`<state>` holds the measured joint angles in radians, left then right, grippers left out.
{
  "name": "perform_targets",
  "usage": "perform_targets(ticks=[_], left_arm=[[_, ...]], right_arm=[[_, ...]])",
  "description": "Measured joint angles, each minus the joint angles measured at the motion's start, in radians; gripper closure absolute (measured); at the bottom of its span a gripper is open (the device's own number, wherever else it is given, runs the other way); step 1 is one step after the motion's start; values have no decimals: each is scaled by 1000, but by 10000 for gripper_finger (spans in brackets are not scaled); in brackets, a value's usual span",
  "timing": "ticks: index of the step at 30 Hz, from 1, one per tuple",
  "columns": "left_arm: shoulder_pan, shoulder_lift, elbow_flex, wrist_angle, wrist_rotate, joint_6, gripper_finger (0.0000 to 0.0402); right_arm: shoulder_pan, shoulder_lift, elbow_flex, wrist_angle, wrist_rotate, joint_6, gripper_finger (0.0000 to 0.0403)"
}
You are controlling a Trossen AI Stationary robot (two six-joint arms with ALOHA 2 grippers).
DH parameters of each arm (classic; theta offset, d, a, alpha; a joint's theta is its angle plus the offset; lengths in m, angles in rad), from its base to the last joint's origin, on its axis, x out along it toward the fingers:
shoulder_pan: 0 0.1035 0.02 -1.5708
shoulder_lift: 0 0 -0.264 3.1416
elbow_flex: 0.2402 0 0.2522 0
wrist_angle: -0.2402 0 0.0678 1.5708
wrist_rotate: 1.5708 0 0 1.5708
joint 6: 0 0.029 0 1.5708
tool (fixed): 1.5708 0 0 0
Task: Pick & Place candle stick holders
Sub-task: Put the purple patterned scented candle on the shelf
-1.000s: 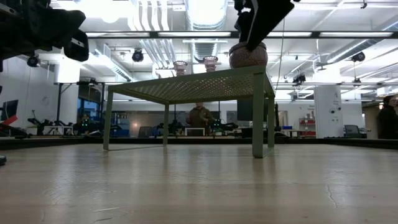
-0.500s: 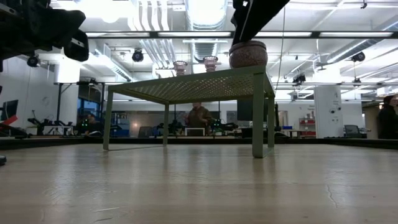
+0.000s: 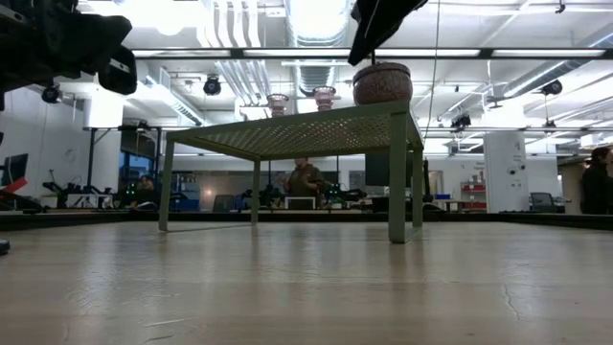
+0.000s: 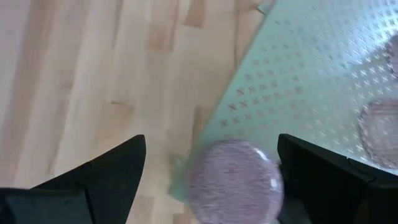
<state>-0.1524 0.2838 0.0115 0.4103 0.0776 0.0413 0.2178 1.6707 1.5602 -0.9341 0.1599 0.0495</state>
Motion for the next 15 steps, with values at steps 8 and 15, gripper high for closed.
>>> perform_targets(ticks=[8, 15], left_arm=[[0, 0, 0, 0, 0, 0, 386], [0, 0, 0, 0, 0, 0, 386]], right_arm=[[63, 0, 12, -5, 44, 23, 44], [137, 0, 12, -34, 53, 78, 46]])
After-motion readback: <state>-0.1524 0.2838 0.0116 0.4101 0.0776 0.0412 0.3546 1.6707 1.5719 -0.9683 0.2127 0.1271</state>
